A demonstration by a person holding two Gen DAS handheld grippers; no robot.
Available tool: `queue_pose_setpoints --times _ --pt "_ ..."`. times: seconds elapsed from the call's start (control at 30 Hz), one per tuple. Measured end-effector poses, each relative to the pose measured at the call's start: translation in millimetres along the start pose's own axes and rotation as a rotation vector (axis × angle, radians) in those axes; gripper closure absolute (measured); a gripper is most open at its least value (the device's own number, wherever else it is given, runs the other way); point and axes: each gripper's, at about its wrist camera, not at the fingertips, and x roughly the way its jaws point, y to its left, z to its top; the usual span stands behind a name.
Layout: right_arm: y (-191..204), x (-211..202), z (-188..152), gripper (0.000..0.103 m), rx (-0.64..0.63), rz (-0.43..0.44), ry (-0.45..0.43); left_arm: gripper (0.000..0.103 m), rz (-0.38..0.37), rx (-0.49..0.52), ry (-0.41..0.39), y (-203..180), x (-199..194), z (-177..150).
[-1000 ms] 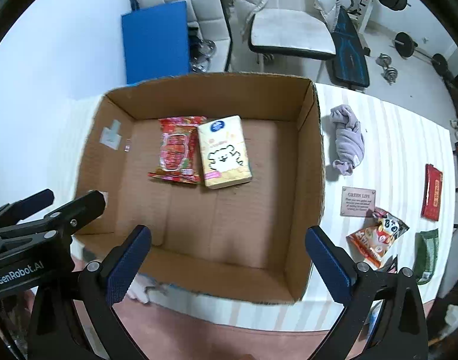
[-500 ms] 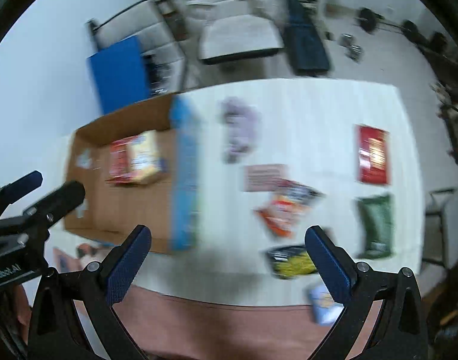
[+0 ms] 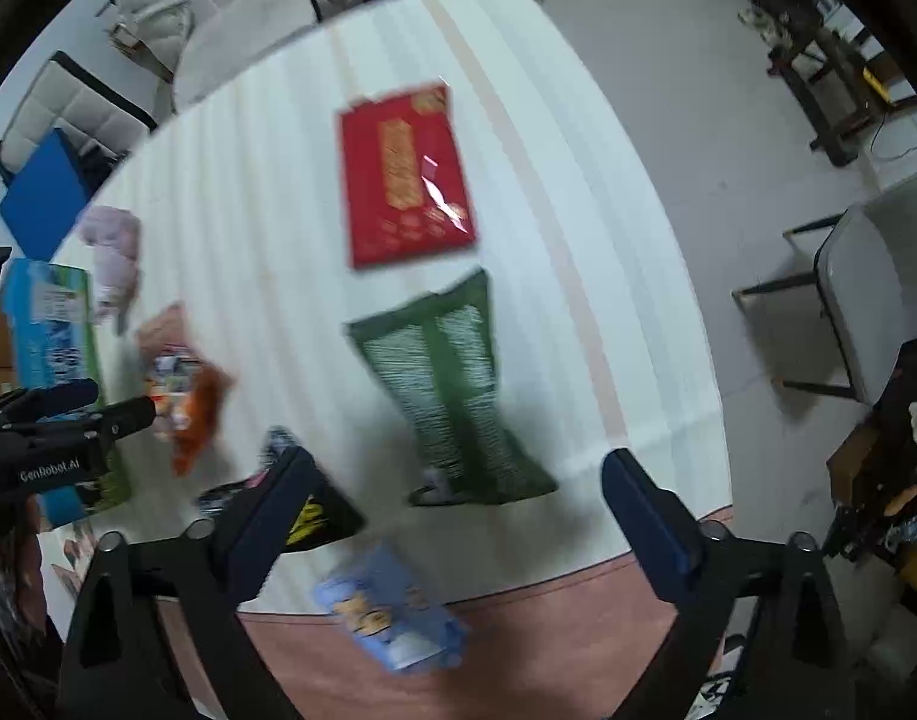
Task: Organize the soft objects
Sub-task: 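Grasp the panda snack bag with left tool while right tool grasps the green bag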
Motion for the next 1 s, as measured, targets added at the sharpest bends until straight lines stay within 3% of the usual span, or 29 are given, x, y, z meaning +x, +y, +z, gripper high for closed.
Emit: queue_pose_setpoints --times 0.1,0.23,0.37,0.43,0.47,0.53,0.6,0.7,0.83,1.0 --pt "-7 26 5 0.008 -0.008 0.008 0.042 0.031 -0.064 -0.010 0.022 -5 11 4" --pt "-6 50 11 0.009 -0.033 0.022 0.084 0.034 -0.057 0.004 0.034 -18 20 5" --pt "-4 67 15 0.009 -0.055 0.021 0.118 0.048 -0.074 -0.004 0.057 -26 27 3" --pt "-2 72 15 0.018 -0.062 0.013 0.130 0.053 -0.077 -0.009 0.055 -27 29 0" --pt "-1 74 15 0.021 -0.065 0.011 0.137 0.061 -0.086 -0.013 0.058 -28 30 -1" --pt "0 78 14 0.030 -0.069 0.004 0.145 0.062 -0.081 -0.024 0.055 -28 32 -5" --pt "5 83 12 0.055 -0.073 -0.016 0.153 0.064 -0.078 -0.042 0.040 -29 31 -9" --pt "5 82 7 0.066 -0.069 -0.024 0.146 0.066 -0.081 -0.058 0.014 -29 26 -22" --pt "8 66 0 0.070 -0.052 -0.011 0.125 0.066 -0.089 -0.081 -0.055 -19 -4 -34" --pt "25 26 -6 0.071 -0.065 0.052 0.065 0.066 -0.116 -0.154 -0.208 -2 -64 -78"
